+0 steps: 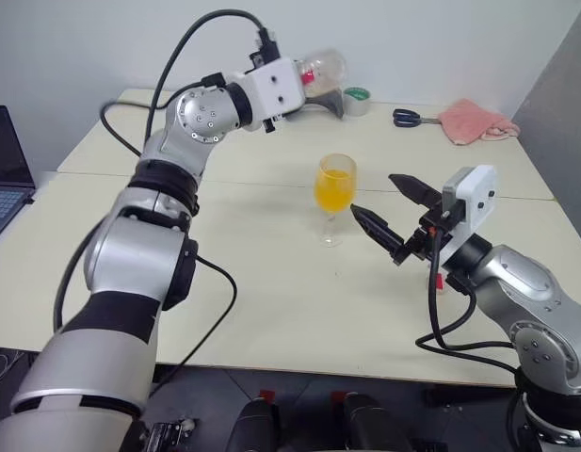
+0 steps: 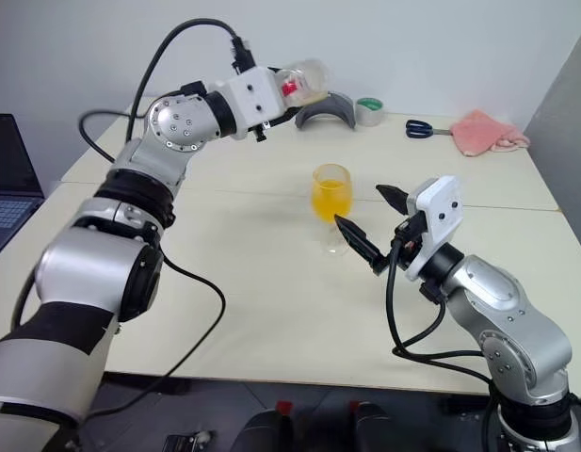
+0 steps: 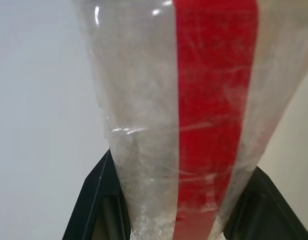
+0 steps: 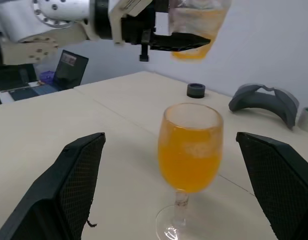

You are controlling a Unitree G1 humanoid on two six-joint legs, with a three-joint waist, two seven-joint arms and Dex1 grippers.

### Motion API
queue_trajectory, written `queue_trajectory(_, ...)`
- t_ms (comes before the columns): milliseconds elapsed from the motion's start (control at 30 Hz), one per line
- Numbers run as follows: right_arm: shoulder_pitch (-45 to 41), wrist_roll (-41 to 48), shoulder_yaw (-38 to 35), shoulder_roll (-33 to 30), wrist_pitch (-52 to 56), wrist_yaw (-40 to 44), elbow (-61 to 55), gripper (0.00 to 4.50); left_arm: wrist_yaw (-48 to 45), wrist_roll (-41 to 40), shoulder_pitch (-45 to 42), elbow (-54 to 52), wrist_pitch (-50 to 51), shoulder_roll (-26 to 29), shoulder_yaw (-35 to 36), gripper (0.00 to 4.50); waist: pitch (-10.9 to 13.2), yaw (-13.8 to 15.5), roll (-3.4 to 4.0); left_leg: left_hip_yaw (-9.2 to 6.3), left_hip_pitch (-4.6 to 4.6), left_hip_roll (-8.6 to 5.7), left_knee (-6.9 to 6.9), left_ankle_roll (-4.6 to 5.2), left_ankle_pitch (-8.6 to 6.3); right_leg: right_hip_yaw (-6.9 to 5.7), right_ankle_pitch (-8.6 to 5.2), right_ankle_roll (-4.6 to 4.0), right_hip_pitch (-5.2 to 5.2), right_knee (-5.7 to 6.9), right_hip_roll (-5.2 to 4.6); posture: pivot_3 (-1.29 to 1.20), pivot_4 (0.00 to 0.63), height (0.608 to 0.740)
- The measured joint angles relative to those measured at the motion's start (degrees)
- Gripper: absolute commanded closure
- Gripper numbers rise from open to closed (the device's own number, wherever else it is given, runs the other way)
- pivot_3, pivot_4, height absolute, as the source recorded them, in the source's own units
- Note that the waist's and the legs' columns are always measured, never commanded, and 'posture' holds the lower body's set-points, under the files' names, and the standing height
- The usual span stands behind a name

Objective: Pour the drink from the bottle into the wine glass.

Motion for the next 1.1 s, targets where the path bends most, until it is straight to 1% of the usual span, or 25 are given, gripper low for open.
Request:
queue_trajectory(100,2.54,0.75,-0.01,-1.82,0.67,1.85,-1.67,0.0,2.63,-6.95,7.24,-5.83,12.07,0.11,7.23,2.75,0.0,-0.56,0.0,-0.06,0.04,0.06,0.05,0.01,0.0,-0.01,0.0,0.0,0.0,0.15,-0.11,0.0,0.15,0.74)
queue_trajectory(200,4.38,0.99,0.03,-3.64,0.65,3.86,-2.33,0.0,6.29,-11.65,13.58,-12.75,21.05,-0.08,12.15,2.75,0.0,-0.65,-0.01,-0.27,-0.02,0.07,0.25,0.01,0.01,-0.19,-0.05,0.08,-0.01,0.41,-0.25,0.0,0.15,0.74)
queue_trajectory(267,4.76,1.06,0.09,-4.05,0.54,4.93,-2.39,0.0,8.97,-14.29,16.88,-18.05,25.19,-0.9,14.79,2.75,0.0,-0.57,-0.01,-0.42,-0.04,0.09,0.53,0.02,0.0,-0.24,-0.15,0.22,0.04,0.64,-0.35,0.0,0.15,0.74)
queue_trajectory(367,5.87,1.78,0.12,-4.44,0.46,6.27,-2.76,0.0,13.83,-17.21,22.9,-26.71,30.34,-2.85,18.14,2.75,0.0,-0.45,-0.01,-0.54,0.01,-0.01,0.78,0.04,-0.01,-0.31,-0.16,0.24,0.26,0.64,-0.34,0.0,0.15,0.74)
queue_trajectory(467,6.29,2.66,0.02,-4.66,0.44,7.21,-2.93,0.0,16.82,-18.67,30.66,-33.92,34.45,-4.86,19.53,2.75,-0.01,-0.42,-0.02,-0.59,0.02,-0.07,0.92,0.05,0.0,-0.32,-0.15,0.25,0.35,0.68,-0.34,0.0,0.15,0.74)
queue_trajectory(600,6.79,2.79,-0.53,-4.8,0.34,7.45,-3.1,0.0,18.3,-20.65,37.56,-39.15,37.85,-7.25,19.94,2.75,-0.03,-0.01,-0.05,-0.71,0.0,-0.08,0.93,0.07,0.01,-0.42,-0.15,0.25,0.35,0.71,-0.34,0.0,0.15,0.74)
queue_trajectory(733,8.11,3.03,-0.7,-4.72,0.23,7.4,-3.25,0.0,19.5,-22.0,41.49,-43.05,38.86,-7.59,20.69,2.75,-0.04,0.06,-0.07,-0.73,0.0,-0.08,0.92,0.07,0.01,-0.43,-0.15,0.25,0.35,0.71,-0.33,0.0,0.15,0.74)
queue_trajectory(900,8.56,3.22,-1.06,-4.65,-0.18,7.35,-3.44,0.0,20.18,-22.28,43.69,-43.35,38.23,-7.18,20.95,2.75,-0.05,0.19,-0.08,-0.73,0.0,-0.1,0.91,0.07,0.01,-0.43,-0.15,0.25,0.37,0.69,-0.33,0.0,0.15,0.74)
queue_trajectory(1100,8.63,3.24,-1.1,-4.4,-0.41,7.19,-3.5,0.0,20.03,-21.44,44.39,-43.31,36.28,-6.8,20.06,2.75,-0.05,0.29,-0.08,-0.73,0.0,-0.11,0.91,0.07,0.01,-0.44,-0.15,0.25,0.38,0.67,-0.33,0.0,0.15,0.74)
